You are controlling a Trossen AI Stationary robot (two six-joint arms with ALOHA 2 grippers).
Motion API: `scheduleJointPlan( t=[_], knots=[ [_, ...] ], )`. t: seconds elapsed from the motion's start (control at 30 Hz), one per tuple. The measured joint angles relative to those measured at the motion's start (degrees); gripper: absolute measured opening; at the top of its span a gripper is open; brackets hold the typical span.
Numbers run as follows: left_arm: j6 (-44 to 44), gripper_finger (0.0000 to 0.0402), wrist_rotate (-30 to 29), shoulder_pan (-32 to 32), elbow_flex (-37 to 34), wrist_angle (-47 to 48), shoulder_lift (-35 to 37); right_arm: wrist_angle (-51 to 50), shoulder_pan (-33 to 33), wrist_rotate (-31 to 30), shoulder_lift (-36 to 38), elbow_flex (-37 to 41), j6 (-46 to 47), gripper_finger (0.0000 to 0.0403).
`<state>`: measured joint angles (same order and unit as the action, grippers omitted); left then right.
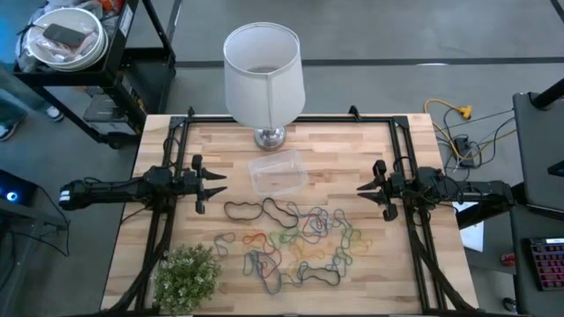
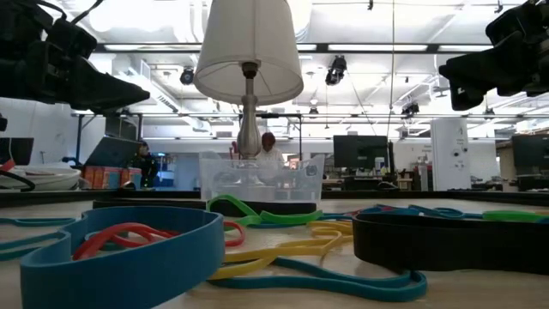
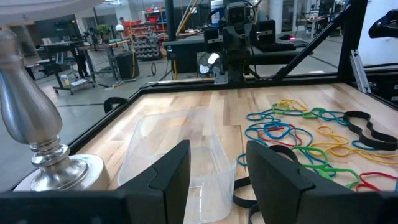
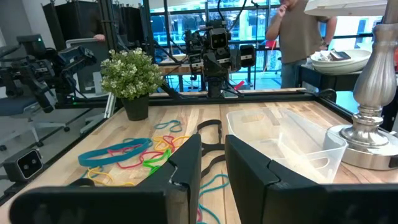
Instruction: Pick and place rubber bands into bin
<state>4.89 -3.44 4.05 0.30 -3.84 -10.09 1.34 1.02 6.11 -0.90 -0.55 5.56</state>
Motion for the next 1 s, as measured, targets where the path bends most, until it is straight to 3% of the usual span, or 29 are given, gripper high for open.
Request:
scheduleJointPlan(
  t=[0.73,1.0],
  knots=[
    [0.01,0.0141,-0.02,0.00,0.00,-0.40,0.00,0.02,-0.02,-0.02,0.01,0.01,-0.17,0.0068],
    [-0.07,0.0141,0.15,0.00,0.00,-10.30,0.01,1.17,-0.01,-0.02,0.01,-0.01,0.04,0.0068]
  ],
)
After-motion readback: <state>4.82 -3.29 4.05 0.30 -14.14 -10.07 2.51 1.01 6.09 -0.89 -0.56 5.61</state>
